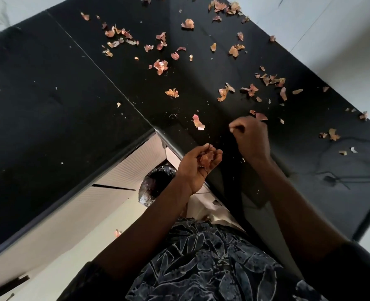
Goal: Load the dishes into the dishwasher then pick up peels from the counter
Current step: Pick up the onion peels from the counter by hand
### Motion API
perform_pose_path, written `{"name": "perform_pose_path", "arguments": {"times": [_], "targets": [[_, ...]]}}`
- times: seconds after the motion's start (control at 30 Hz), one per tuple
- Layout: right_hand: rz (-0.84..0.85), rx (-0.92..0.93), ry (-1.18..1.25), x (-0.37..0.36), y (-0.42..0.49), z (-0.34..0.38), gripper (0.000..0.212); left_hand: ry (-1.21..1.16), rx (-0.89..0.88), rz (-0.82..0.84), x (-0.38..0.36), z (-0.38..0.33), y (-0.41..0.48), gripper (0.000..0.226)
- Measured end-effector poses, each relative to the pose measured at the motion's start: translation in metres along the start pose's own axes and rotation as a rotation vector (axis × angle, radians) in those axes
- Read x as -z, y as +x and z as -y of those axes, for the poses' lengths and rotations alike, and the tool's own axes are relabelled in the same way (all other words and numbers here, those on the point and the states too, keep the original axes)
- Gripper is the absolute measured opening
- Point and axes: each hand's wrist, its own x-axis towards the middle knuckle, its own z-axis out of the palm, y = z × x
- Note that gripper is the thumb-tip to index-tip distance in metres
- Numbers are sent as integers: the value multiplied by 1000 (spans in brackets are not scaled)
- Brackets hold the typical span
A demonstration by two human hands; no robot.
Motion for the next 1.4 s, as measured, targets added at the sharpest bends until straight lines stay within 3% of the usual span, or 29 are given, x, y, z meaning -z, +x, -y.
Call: {"name": "perform_pose_path", "arguments": {"times": [0.13, 0.3, 0.4, 0.7, 0.9, 1.0, 1.13, 1.23, 1.3, 1.4], "targets": [[-101, 5, 148, 37, -14, 29, 16, 45, 1, 33, -1, 3, 2, 15], [56, 87, 220, 34, -51, 55, 16, 75, -33, 70, -7, 3, -1, 27], [83, 124, 207, 28, -61, 54, 13, 113, -79, 87, -14, 4, 0, 20], [-47, 99, 176, 53, -48, 41, 14, 87, -103, 215, -39, 6, 10, 16], [34, 50, 126, 51, -52, 31, 14, 117, 35, 172, -48, 14, 14, 31], [-46, -12, 164, 60, -43, 16, 13, 112, 71, 181, -49, 18, 19, 34], [-167, -228, -32, 65, 5, -46, 29, 83, 118, 159, -59, 23, 25, 30], [12, -347, -187, 58, 34, -92, 48, 68, 127, 156, -70, 27, 29, 30], [121, -296, -286, 48, 32, -103, 43, 74, 130, 159, -76, 30, 30, 29], [25, -203, -334, 39, 4, -95, 24, 63, 117, 152, -80, 31, 33, 28]]}}
